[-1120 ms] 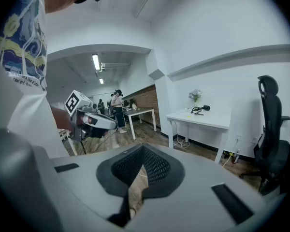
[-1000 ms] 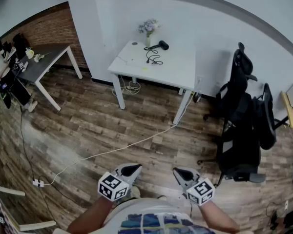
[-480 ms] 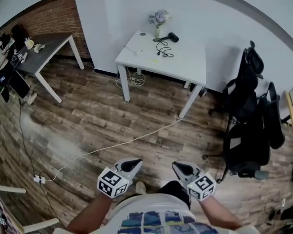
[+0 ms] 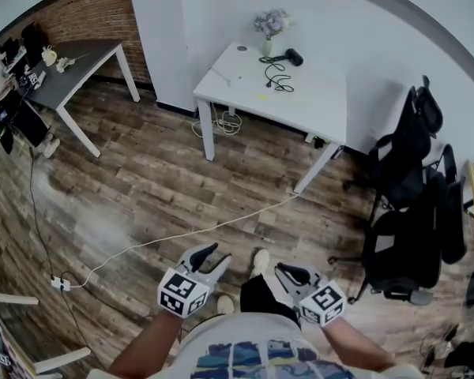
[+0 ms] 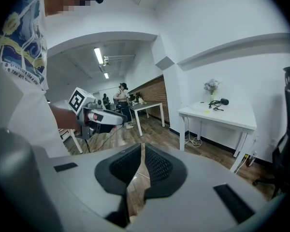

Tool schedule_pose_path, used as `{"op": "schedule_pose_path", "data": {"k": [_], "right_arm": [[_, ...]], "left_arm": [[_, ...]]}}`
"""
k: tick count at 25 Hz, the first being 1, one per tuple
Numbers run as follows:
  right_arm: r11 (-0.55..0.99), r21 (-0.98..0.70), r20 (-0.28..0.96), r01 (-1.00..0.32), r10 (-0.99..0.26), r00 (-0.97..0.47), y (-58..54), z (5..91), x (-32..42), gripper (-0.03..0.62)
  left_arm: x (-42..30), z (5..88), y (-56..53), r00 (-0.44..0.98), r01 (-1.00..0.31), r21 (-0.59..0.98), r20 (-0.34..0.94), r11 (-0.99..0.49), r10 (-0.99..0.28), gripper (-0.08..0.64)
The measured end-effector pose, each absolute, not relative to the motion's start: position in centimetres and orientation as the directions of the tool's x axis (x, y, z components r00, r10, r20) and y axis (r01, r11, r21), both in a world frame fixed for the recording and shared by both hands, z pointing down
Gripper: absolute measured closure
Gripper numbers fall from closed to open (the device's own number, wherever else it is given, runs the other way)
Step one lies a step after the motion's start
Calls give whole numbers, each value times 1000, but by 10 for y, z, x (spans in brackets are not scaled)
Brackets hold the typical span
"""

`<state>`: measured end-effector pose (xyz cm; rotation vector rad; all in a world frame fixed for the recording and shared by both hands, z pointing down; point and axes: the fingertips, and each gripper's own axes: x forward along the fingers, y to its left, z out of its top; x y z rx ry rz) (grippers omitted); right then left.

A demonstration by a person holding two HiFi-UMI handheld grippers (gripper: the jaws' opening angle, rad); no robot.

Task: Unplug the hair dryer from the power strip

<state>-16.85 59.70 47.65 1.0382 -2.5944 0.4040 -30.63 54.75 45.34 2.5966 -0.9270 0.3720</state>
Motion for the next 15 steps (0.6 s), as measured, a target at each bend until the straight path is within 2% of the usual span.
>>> {"op": "schedule_pose_path", "data": {"k": [7,15], "right_arm": [[711,-176,438,-681,-563,-701,501,474,-145,580],[749,-187,433,-636,-518,-737,394,477,-88,591]], "left_arm": [[-298,443,455,680,-721,207,396,-661,-617,373],[-241,431,340,640,-755,188,417,-628,-645,356]]}}
